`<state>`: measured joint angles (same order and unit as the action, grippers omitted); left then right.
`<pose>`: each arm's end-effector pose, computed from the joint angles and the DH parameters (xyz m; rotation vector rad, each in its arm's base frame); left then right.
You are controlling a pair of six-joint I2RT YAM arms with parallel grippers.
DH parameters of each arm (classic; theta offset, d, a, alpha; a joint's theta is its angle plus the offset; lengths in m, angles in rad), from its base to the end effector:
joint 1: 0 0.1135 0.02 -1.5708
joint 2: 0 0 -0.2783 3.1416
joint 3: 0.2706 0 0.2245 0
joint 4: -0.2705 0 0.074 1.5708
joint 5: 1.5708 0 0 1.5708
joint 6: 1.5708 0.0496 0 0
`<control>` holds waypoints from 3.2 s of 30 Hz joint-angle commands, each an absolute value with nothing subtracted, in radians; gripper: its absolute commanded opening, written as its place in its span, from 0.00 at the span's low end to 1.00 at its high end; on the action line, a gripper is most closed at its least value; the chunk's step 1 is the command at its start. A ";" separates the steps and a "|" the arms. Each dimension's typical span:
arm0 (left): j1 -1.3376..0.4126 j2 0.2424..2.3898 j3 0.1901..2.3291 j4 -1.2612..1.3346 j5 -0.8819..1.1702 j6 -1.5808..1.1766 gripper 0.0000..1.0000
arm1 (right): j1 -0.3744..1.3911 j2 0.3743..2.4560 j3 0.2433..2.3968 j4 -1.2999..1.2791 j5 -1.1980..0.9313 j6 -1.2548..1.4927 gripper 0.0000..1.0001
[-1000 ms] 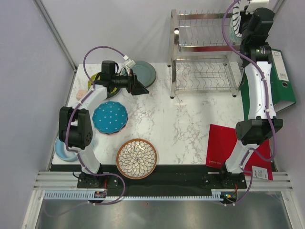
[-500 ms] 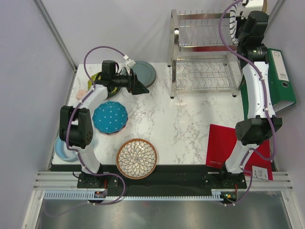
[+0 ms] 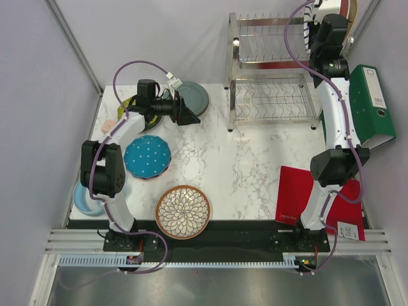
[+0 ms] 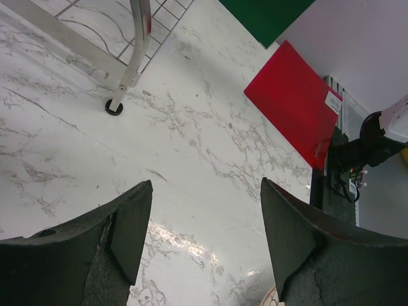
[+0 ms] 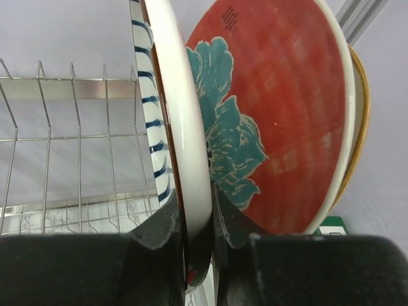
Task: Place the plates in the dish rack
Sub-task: Insert the plate into the dish rack, then pick up the plate from the corner of the board.
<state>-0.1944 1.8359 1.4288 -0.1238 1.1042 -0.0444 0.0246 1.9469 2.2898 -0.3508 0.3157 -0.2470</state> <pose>0.3823 -0.1204 0.3028 0.8104 1.8439 -1.2913 0.4272 -0.0049 0.5007 0.0332 1.5937 -0.4224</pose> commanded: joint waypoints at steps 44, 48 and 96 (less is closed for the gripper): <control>-0.037 1.453 1.246 -0.290 0.572 0.040 1.00 | 0.500 1.862 1.560 -0.796 -0.865 -0.353 0.66; -0.035 1.419 1.214 -0.291 0.508 0.049 1.00 | 0.571 2.038 1.725 -0.977 -0.940 -0.489 0.62; 0.045 1.451 1.071 -0.287 0.819 0.205 1.00 | 0.631 2.137 1.939 -0.744 -0.522 -0.267 0.00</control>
<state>0.0517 1.3849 1.0847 -0.2821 0.5537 0.0563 0.6975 2.2921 1.8965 -0.9195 -0.6769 -0.3023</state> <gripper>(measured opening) 0.996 0.021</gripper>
